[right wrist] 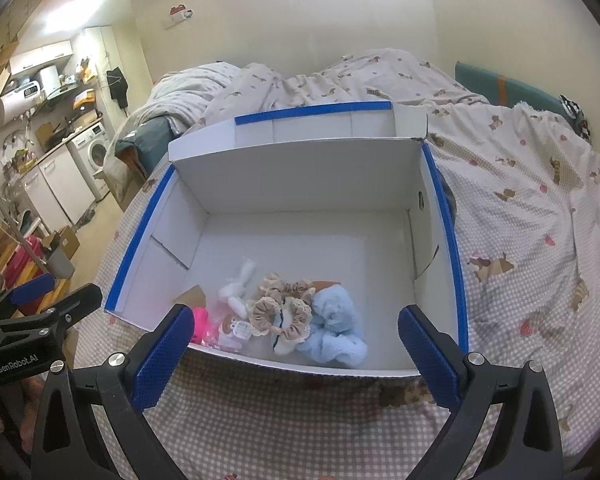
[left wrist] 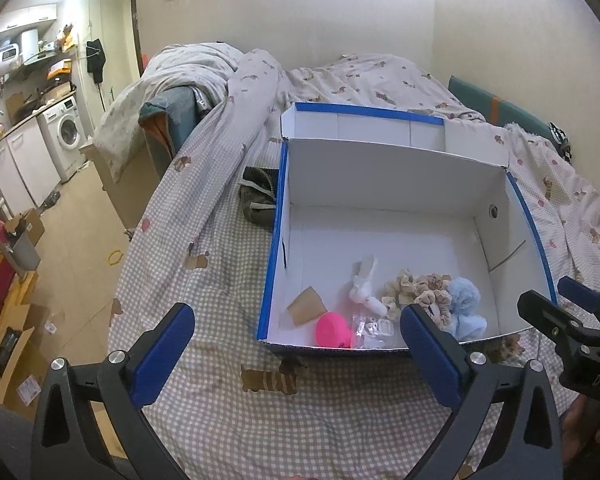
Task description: Organize soft objects
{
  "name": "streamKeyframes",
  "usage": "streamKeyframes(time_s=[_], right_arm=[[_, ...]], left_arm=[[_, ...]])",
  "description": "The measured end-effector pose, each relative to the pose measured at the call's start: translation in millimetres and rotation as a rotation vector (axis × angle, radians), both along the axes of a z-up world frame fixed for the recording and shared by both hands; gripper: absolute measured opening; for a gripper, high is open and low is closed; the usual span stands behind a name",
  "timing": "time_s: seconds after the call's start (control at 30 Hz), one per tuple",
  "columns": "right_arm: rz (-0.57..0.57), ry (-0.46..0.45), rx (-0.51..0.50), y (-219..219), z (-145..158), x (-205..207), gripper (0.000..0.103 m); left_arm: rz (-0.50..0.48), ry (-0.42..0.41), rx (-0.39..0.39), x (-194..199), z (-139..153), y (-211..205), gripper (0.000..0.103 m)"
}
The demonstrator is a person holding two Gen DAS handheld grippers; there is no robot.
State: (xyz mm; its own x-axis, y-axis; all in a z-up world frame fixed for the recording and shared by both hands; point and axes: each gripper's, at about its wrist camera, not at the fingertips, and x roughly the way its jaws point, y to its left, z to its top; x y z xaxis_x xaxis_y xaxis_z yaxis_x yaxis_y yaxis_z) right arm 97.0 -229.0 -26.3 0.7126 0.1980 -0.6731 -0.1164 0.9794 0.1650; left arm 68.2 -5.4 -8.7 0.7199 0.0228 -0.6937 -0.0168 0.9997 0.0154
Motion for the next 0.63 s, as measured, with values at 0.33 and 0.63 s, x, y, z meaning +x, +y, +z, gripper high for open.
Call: streamKeyframes(time_s=[0.33,0.63], right_arm=[[0.005,-0.003,-0.009,0.6,-0.9,-0.7,0.103],[0.001,-0.004,-0.01,1.2,-0.4,-1.4,0.103]], left_arm=[[0.003,0.006,-0.003,-0.4,0.2,1.0,0.102],[-0.006,0.009,0.016,-0.9,-1.8,-1.9,0.102]])
